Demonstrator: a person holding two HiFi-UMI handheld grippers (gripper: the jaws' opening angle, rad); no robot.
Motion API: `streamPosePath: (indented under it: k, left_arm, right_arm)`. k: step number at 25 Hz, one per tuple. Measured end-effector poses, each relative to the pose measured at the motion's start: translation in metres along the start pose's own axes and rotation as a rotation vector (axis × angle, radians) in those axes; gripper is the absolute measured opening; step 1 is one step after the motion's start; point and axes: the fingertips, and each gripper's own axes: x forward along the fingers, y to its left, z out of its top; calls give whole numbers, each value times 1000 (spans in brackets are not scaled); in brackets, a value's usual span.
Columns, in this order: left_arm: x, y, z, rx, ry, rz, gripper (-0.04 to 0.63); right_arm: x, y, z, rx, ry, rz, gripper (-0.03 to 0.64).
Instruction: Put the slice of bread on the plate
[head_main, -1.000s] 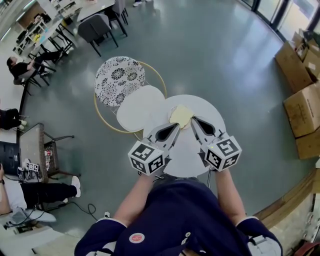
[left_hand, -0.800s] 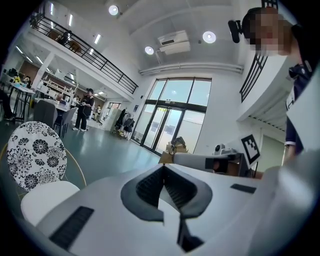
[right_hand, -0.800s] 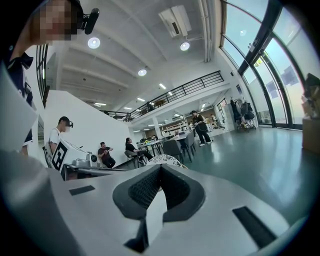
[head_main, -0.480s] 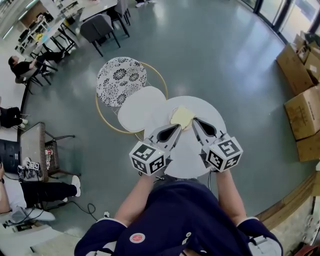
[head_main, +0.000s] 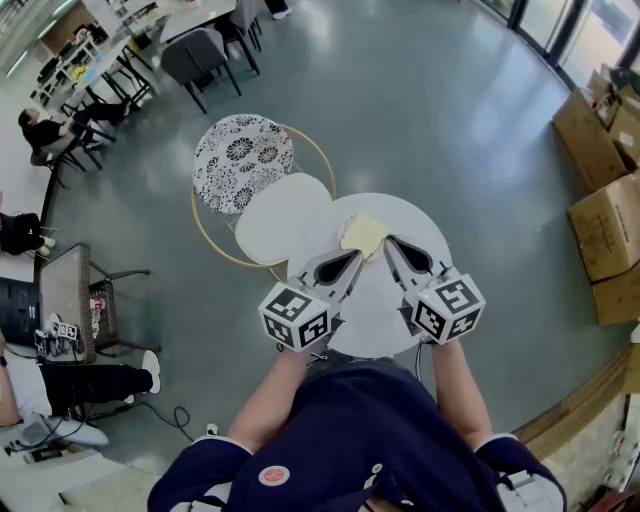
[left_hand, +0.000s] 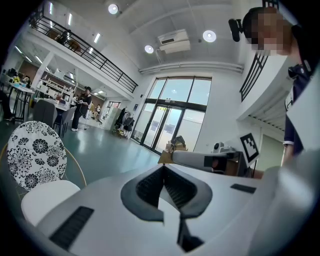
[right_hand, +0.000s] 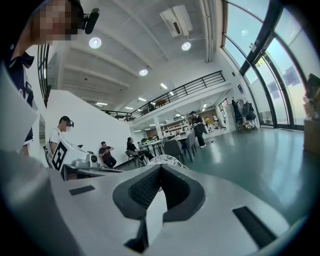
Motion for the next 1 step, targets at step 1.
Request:
streamPosePath:
  k: [1]
  left_arm:
    - [1, -1, 0, -1, 1, -1, 8]
  right_arm:
    - [-1, -1, 0, -1, -1, -1, 5]
